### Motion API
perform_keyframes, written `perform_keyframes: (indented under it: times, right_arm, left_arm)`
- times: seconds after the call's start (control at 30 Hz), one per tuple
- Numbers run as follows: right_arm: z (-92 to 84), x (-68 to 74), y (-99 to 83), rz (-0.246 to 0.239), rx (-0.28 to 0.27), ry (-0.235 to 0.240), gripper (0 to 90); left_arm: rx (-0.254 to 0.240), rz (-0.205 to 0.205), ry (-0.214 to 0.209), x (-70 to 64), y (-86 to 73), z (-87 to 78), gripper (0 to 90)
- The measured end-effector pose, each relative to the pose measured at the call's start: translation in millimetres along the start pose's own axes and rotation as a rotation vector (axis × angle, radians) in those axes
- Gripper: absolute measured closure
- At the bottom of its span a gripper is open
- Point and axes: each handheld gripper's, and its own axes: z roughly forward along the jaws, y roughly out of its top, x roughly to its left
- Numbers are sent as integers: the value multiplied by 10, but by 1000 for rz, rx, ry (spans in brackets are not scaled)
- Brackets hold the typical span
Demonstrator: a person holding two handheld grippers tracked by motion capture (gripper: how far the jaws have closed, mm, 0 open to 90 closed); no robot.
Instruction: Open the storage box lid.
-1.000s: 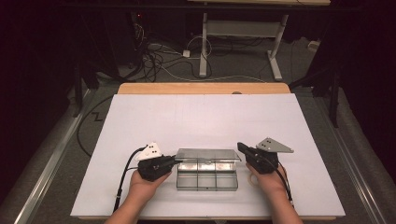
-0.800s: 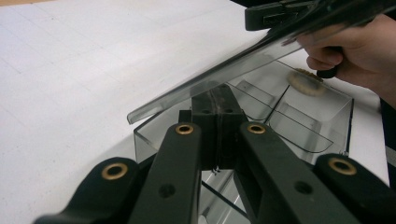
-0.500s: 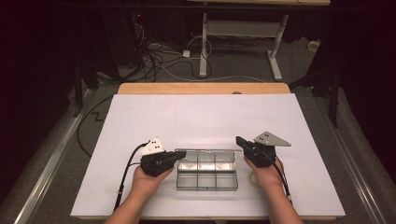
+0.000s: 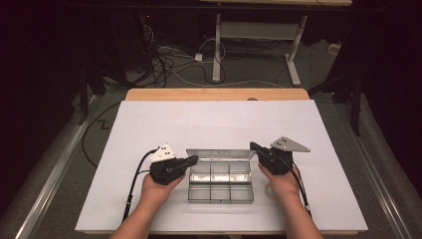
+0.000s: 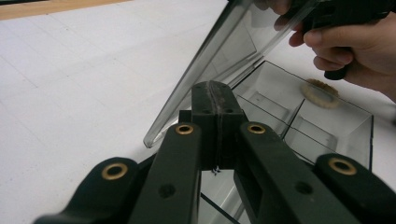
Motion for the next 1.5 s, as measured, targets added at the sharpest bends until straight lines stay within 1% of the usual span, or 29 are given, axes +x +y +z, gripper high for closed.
perform_keyframes:
  times: [0.1, 0.17, 0.37, 0.5, 0.6, 0.73, 0.87, 0.93, 1.1, 1.33, 1.43, 1.5]
  right_arm:
    - [-43, 2, 18, 25, -29, 13, 900]
    - [-51, 13, 30, 13, -41, 19, 900]
    - [-43, 15, 62, 9, -50, 29, 900]
    - [-31, 20, 71, 5, -44, 42, 900]
    - [-9, 31, 67, 8, -30, 40, 900]
    - [13, 41, 67, -5, -28, 46, 900]
    - [40, 46, 68, -2, -28, 48, 900]
    - [41, 39, 69, 8, -31, 48, 900]
    - [57, 31, 70, 5, -30, 45, 900]
    - [102, -4, 76, 23, -31, 44, 900]
    - [127, -15, 82, 32, -27, 35, 900]
    - [145, -23, 82, 35, -20, 34, 900]
  left_arm:
    - [0, -1, 5, 9, 5, 2, 878]
    - [4, -2, 9, 20, 5, 7, 878]
    - [6, -2, 12, 44, 17, 14, 878]
    - [7, -5, 14, 51, 20, 24, 878]
    - [10, -8, 14, 58, 19, 32, 879]
    - [7, -13, 16, 69, 19, 45, 879]
    - [7, -20, 17, 91, 18, 61, 878]
    - [7, -19, 18, 95, 19, 65, 878]
    - [10, -23, 20, 115, 19, 75, 879]
    - [12, -32, 22, 150, 33, 97, 878]
    - [3, -36, 21, 158, 40, 83, 878]
    - [3, -32, 18, 152, 38, 63, 878]
